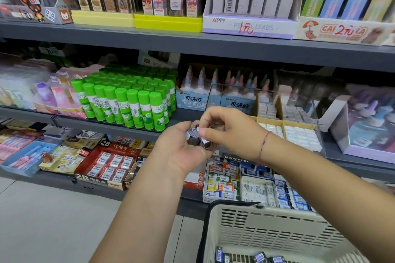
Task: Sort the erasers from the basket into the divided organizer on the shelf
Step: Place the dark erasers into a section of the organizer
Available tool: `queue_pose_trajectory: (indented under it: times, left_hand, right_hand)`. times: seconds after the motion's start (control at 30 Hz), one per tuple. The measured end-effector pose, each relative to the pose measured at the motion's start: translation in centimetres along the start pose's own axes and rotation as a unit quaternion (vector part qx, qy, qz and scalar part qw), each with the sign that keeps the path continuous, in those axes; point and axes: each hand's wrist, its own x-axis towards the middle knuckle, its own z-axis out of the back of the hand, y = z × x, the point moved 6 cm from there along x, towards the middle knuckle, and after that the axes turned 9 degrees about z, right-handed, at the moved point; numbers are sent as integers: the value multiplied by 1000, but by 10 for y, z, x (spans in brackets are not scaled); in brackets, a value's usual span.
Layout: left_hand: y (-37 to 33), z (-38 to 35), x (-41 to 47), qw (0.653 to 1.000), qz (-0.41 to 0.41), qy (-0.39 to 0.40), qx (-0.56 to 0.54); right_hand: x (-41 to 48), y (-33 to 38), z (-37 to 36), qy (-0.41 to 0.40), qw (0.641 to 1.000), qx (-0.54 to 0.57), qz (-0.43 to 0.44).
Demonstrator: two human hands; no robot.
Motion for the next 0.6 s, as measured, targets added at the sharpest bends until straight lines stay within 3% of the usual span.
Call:
queue_pose_trajectory:
  times: [0.13,0.3,0.43,0.6]
  left_hand:
    - [-4,3,2,998,7,-1,-68]
    - [-7,7,-1,997,5,-15,-70]
    - [-8,7,-1,998,7,-16,-66]
    - [-11,7,-1,998,2,-17,-61]
  right_hand:
    - [2,-15,25,-83,987,129,-46]
    - [11,-50,55,-141,987,18,-71]
    - [13,-77,37,-73,986,-90,-116]
    - [24,-81,16,5,961,-261,-89]
